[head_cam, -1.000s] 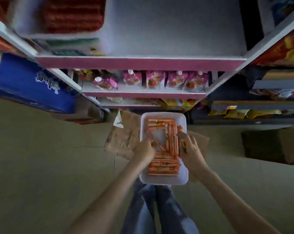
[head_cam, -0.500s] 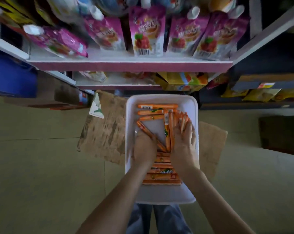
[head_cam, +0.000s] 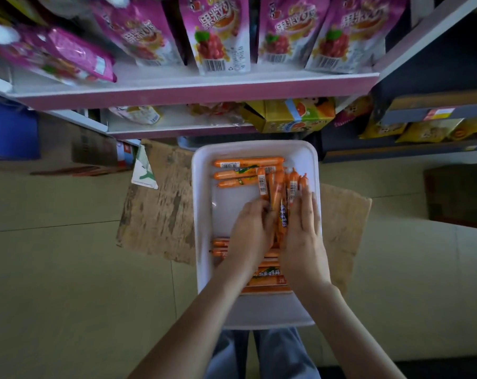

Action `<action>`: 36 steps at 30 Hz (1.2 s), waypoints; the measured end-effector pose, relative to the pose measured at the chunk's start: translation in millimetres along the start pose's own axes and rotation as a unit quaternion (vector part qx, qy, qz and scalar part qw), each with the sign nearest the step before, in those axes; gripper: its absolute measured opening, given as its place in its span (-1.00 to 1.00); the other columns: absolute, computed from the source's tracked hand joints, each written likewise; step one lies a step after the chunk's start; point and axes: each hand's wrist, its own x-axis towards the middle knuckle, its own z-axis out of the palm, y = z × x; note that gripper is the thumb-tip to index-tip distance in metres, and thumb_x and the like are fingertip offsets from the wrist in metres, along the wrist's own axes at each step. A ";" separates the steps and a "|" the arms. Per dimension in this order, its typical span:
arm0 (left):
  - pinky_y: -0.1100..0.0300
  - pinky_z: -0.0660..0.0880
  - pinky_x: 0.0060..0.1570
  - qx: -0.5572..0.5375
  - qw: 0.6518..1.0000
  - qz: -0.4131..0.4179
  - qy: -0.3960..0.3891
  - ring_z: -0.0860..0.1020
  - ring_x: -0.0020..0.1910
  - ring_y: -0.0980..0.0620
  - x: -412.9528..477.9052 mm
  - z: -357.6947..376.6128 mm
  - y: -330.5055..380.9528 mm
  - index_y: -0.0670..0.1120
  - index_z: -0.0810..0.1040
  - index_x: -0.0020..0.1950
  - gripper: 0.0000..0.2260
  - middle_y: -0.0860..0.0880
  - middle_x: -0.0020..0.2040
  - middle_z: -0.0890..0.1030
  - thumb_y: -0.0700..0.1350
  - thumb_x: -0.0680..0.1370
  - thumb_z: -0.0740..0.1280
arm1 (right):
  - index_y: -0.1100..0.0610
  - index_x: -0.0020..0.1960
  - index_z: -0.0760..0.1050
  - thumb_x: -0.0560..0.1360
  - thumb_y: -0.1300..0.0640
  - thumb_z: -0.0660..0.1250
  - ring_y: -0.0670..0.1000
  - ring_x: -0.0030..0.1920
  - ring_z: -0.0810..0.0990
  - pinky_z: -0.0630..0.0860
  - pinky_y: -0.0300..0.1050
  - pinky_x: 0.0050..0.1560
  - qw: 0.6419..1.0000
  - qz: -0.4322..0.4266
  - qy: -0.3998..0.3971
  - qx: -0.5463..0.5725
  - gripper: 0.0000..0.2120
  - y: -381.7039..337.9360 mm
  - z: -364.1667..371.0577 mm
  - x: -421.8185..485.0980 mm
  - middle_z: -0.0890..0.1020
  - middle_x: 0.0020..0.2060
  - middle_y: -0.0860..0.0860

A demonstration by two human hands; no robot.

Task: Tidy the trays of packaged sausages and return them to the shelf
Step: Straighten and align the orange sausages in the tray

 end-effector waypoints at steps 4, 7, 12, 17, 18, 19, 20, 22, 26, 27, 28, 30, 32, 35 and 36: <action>0.19 0.42 0.18 0.025 0.997 0.055 -0.038 0.52 0.11 -0.01 8.4 -1.5 -0.7 -0.07 0.46 0.33 -0.71 -0.09 0.16 0.57 -0.13 0.61 0.20 | 0.11 0.57 -0.03 0.59 0.16 -0.02 -0.01 0.54 -0.18 -0.06 0.02 0.53 0.994 -0.092 0.009 -0.054 -0.44 7.7 11.1 7.3 -0.04 0.55 0.02; 0.21 0.42 0.13 0.057 0.995 0.078 -0.022 0.55 0.08 -0.08 10.8 -11.6 -7.3 -0.13 0.53 0.27 -0.70 -0.14 0.11 0.59 -0.25 0.54 0.27 | 0.14 0.55 0.11 0.58 0.05 0.06 0.00 0.54 -0.05 -0.10 0.03 0.51 0.989 -0.084 0.019 -0.123 -0.45 13.2 21.2 10.6 0.10 0.54 0.05; 0.01 0.51 0.00 0.242 0.961 0.092 0.094 0.56 -0.01 -0.18 19.5 -33.0 -21.8 -0.19 0.56 0.15 -0.67 -0.17 0.05 0.57 -0.36 0.41 0.32 | 0.10 0.55 0.12 0.53 0.00 0.21 0.14 0.54 0.02 0.00 0.21 0.47 0.972 -0.104 0.038 -0.207 -0.37 16.1 35.5 11.4 0.14 0.53 0.11; -0.01 0.49 0.04 0.387 0.913 0.082 0.099 0.51 0.02 -0.19 29.0 -38.1 -23.3 -0.22 0.48 0.21 -0.64 -0.21 0.09 0.51 -0.32 0.43 0.18 | 0.09 0.56 0.08 0.52 0.08 0.30 0.15 0.54 -0.12 -0.05 0.25 0.47 0.959 -0.107 0.067 -0.252 -0.32 17.0 44.9 14.4 0.08 0.54 0.11; -0.01 0.49 0.04 0.401 0.907 0.084 0.096 0.51 0.01 -0.18 30.6 -37.9 -22.1 -0.22 0.50 0.18 -0.65 -0.21 0.07 0.51 -0.30 0.44 0.12 | 0.06 0.56 0.07 0.53 0.08 0.30 0.15 0.54 -0.13 -0.09 0.24 0.48 0.958 -0.106 0.072 -0.255 -0.32 16.0 45.5 14.4 0.06 0.55 0.11; 0.00 0.46 0.07 0.410 0.905 0.077 0.085 0.50 0.03 -0.17 32.4 -38.9 -20.2 -0.21 0.49 0.17 -0.65 -0.20 0.07 0.51 -0.28 0.46 0.06 | 0.03 0.56 0.06 0.52 0.08 0.29 0.16 0.54 -0.11 -0.14 0.23 0.48 0.957 -0.110 0.074 -0.256 -0.31 15.3 46.7 14.6 0.04 0.55 0.10; 0.01 0.41 0.13 0.412 0.906 0.065 0.065 0.47 0.08 -0.17 34.4 -39.6 -19.7 -0.21 0.46 0.20 -0.63 -0.21 0.11 0.49 -0.27 0.48 0.01 | -0.01 0.56 0.06 0.52 0.08 0.28 0.17 0.54 -0.08 -0.16 0.23 0.48 0.956 -0.119 0.071 -0.260 -0.32 14.3 47.6 14.9 0.04 0.55 0.08; 0.03 0.31 0.24 0.409 0.911 0.042 0.025 0.40 0.21 -0.18 36.9 -39.5 -20.2 -0.20 0.38 0.30 -0.63 -0.22 0.22 0.44 -0.25 0.54 -0.02 | -0.04 0.55 0.11 0.51 0.07 0.25 0.18 0.53 0.00 -0.18 0.23 0.47 0.947 -0.154 0.058 -0.275 -0.35 13.5 49.9 16.4 0.09 0.55 0.06; 0.06 0.36 0.18 0.367 0.930 0.008 0.002 0.45 0.20 -0.18 33.3 -42.3 -14.2 -0.20 0.33 0.35 -0.67 -0.23 0.23 0.45 -0.27 0.59 0.10 | -0.01 0.48 0.29 0.43 0.06 0.36 0.18 0.50 0.10 -0.26 0.22 0.45 0.933 -0.198 0.045 -0.296 -0.36 18.2 53.5 21.1 0.18 0.52 0.05; 0.06 0.40 0.13 0.370 0.929 0.023 0.008 0.49 0.15 -0.19 29.7 -44.9 -10.2 -0.22 0.37 0.31 -0.70 -0.23 0.18 0.51 -0.28 0.58 0.14 | -0.01 0.49 0.28 0.45 0.06 0.32 0.18 0.51 0.08 -0.25 0.21 0.45 0.935 -0.194 0.049 -0.294 -0.38 18.2 53.6 20.8 0.17 0.53 0.06; 0.06 0.44 0.06 0.376 0.925 0.048 0.035 0.54 0.07 -0.19 26.1 -48.5 -5.8 -0.24 0.43 0.23 -0.74 -0.23 0.09 0.56 -0.29 0.55 0.21 | 0.00 0.50 0.26 0.48 0.08 0.26 0.17 0.51 0.07 -0.24 0.21 0.46 0.937 -0.185 0.052 -0.292 -0.41 17.6 53.7 19.7 0.14 0.53 0.08; 0.07 0.52 -0.16 0.363 0.923 0.084 0.098 0.59 -0.14 -0.17 16.7 -58.7 1.9 -0.26 0.52 0.06 -0.78 -0.21 -0.12 0.61 -0.28 0.44 0.40 | 0.02 0.53 0.18 0.53 0.10 0.11 0.15 0.52 0.03 -0.24 0.19 0.47 0.942 -0.159 0.052 -0.292 -0.44 16.6 54.5 17.2 0.09 0.54 0.12; 0.13 0.47 -0.28 0.270 0.945 0.100 0.157 0.57 -0.20 -0.13 6.1 -70.7 4.1 -0.24 0.51 0.04 -0.80 -0.18 -0.14 0.59 -0.22 0.46 0.42 | 0.07 0.53 0.17 0.52 0.10 0.05 0.14 0.52 0.03 -0.26 0.18 0.47 0.946 -0.140 0.045 -0.290 -0.43 17.2 56.4 17.0 0.10 0.53 0.12; 0.43 0.34 -0.30 0.095 0.967 0.062 0.226 0.51 -0.26 0.12 -9.8 -96.9 7.5 -0.18 0.52 0.04 -0.83 -0.04 -0.14 0.57 -0.13 0.52 0.39 | 0.13 0.52 0.20 0.52 0.08 0.04 0.13 0.52 0.03 -0.32 0.17 0.48 0.950 -0.128 0.020 -0.285 -0.44 15.4 59.4 18.0 0.15 0.53 0.08; 0.47 0.37 -0.29 0.050 0.965 0.057 0.250 0.50 -0.27 0.23 -14.0 -104.6 6.5 -0.16 0.54 0.03 -0.84 0.03 -0.15 0.57 -0.12 0.51 0.40 | 0.13 0.52 0.18 0.53 0.06 0.03 0.12 0.53 0.02 -0.32 0.17 0.48 0.953 -0.124 0.011 -0.276 -0.43 12.5 58.7 18.0 0.14 0.53 0.08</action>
